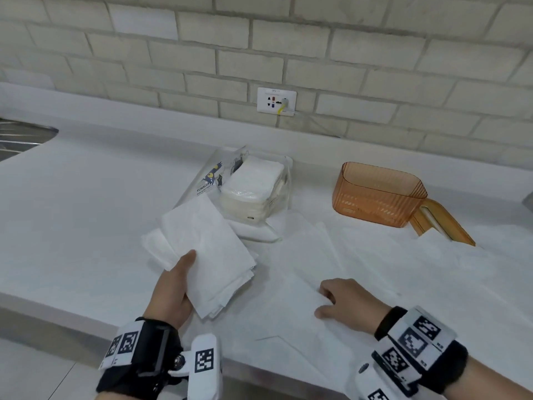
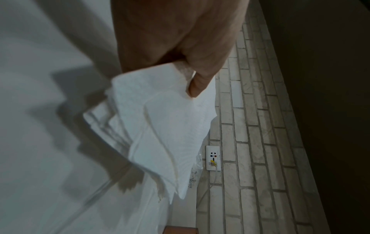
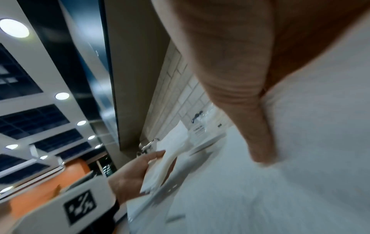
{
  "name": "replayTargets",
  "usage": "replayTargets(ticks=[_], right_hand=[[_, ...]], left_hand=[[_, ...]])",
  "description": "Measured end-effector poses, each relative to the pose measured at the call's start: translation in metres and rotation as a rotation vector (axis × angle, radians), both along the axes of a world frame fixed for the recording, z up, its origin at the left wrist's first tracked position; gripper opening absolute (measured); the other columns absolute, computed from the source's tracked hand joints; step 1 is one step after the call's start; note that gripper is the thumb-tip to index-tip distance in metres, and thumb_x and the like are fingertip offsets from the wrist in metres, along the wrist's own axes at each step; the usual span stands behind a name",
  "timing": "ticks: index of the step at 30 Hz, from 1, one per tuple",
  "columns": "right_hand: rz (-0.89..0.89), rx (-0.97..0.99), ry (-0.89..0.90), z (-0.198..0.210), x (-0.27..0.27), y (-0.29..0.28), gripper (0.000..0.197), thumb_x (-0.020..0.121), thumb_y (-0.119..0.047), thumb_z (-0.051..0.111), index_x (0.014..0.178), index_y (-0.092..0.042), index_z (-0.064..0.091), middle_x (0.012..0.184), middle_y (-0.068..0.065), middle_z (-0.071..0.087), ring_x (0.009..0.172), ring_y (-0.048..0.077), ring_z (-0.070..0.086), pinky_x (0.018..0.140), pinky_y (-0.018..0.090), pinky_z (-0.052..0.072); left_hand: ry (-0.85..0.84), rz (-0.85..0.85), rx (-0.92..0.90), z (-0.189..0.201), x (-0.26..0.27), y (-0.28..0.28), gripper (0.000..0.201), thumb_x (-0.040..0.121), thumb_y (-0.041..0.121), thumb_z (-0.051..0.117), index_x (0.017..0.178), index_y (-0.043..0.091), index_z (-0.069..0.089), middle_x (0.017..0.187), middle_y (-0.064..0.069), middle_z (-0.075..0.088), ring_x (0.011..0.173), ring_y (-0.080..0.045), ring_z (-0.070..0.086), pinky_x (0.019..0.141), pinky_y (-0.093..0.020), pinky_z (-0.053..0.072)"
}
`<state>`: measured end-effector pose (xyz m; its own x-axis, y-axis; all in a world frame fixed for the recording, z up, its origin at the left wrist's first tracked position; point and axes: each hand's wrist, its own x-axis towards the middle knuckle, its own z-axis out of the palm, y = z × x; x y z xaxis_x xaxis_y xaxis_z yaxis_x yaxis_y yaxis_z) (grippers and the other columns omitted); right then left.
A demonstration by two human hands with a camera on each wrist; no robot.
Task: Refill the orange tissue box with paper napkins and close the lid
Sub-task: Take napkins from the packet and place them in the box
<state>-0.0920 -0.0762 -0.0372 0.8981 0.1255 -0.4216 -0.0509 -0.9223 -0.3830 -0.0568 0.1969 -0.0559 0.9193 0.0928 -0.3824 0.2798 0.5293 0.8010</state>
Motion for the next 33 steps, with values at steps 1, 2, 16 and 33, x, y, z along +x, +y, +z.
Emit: replayTargets(ticks=[1, 2, 16, 33], right_hand=[[0.008, 0.041, -0.008, 0.006, 0.000, -0.003, 0.036, 0.087, -0.029, 0.062, 0.065, -0.019, 0.035, 0.069, -0.007, 0.040, 0.060, 0.006, 0.038, 0.053, 0.018, 0.027], [0.000, 0.082, -0.029, 0.014, 0.001, -0.006, 0.037, 0.088, -0.028, 0.061, 0.064, -0.018, 0.035, 0.066, -0.007, 0.039, 0.058, 0.005, 0.036, 0.052, 0.019, 0.026], [-0.352, -0.264, -0.097, -0.005, 0.076, 0.027, 0.057, 0.085, -0.043, 0.060, 0.128, -0.011, 0.041, 0.133, 0.012, 0.036, 0.125, 0.030, 0.034, 0.098, 0.041, 0.038], [-0.463, 0.567, -0.325, 0.085, 0.071, -0.011, 0.029, 0.092, -0.027, 0.056, 0.117, -0.012, 0.059, 0.111, 0.001, 0.065, 0.097, 0.021, 0.062, 0.085, 0.036, 0.048]], left_hand=[[0.001, 0.000, -0.002, 0.000, -0.001, 0.002, 0.021, 0.098, 0.019, 0.049, 0.115, 0.009, 0.058, 0.107, -0.005, 0.069, 0.097, -0.018, 0.064, 0.076, -0.032, 0.049], [0.002, 0.002, -0.005, 0.000, -0.002, 0.005, 0.023, 0.098, 0.019, 0.049, 0.117, 0.009, 0.057, 0.107, -0.006, 0.068, 0.097, -0.018, 0.064, 0.076, -0.032, 0.049], [0.011, -0.037, 0.002, 0.002, 0.003, -0.006, 0.029, 0.097, 0.018, 0.051, 0.122, 0.005, 0.056, 0.115, -0.011, 0.067, 0.100, -0.024, 0.063, 0.081, -0.035, 0.049], [0.032, 0.021, 0.000, -0.002, 0.006, 0.006, 0.024, 0.097, 0.019, 0.052, 0.117, 0.007, 0.058, 0.110, -0.009, 0.068, 0.097, -0.023, 0.064, 0.080, -0.035, 0.049]])
